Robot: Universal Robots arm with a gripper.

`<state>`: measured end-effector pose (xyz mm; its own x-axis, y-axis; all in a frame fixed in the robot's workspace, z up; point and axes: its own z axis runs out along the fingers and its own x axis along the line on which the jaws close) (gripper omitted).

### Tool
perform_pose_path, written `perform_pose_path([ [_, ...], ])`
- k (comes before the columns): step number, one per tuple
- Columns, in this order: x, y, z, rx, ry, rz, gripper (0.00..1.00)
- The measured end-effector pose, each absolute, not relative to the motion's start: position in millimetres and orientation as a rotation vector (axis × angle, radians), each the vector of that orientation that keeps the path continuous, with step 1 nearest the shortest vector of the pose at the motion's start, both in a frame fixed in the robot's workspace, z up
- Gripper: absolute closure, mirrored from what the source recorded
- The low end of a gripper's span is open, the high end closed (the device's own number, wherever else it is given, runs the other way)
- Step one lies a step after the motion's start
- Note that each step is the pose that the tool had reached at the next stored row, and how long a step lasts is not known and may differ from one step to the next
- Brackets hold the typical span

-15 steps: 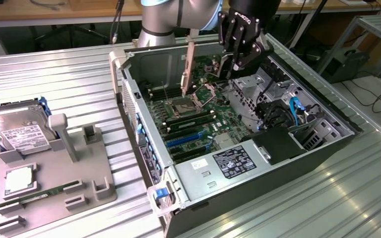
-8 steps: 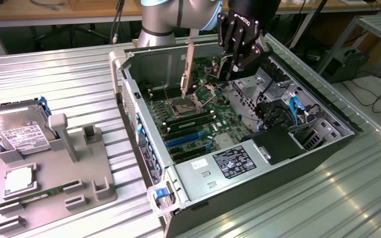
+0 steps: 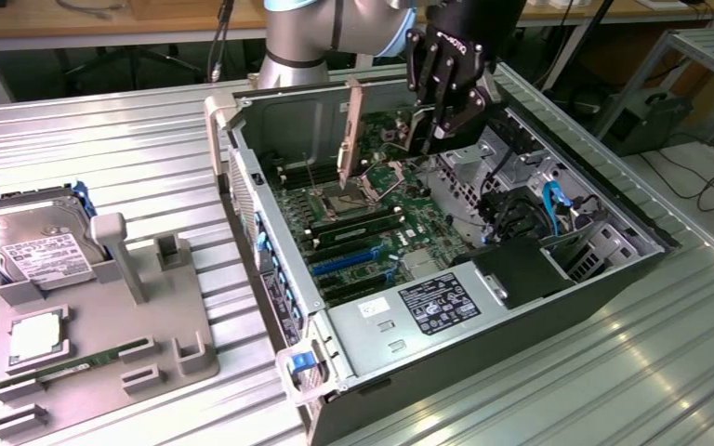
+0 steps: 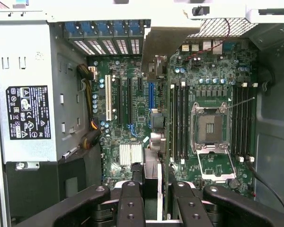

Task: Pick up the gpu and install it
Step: 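Insert the gpu into the slot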

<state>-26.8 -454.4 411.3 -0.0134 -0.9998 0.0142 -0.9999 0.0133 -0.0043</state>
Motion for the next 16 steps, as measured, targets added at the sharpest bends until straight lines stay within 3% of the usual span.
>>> perform_pose_path([
  [16,-28.8,-454.6,405.2,2.203,-2.23,0.02,0.72],
])
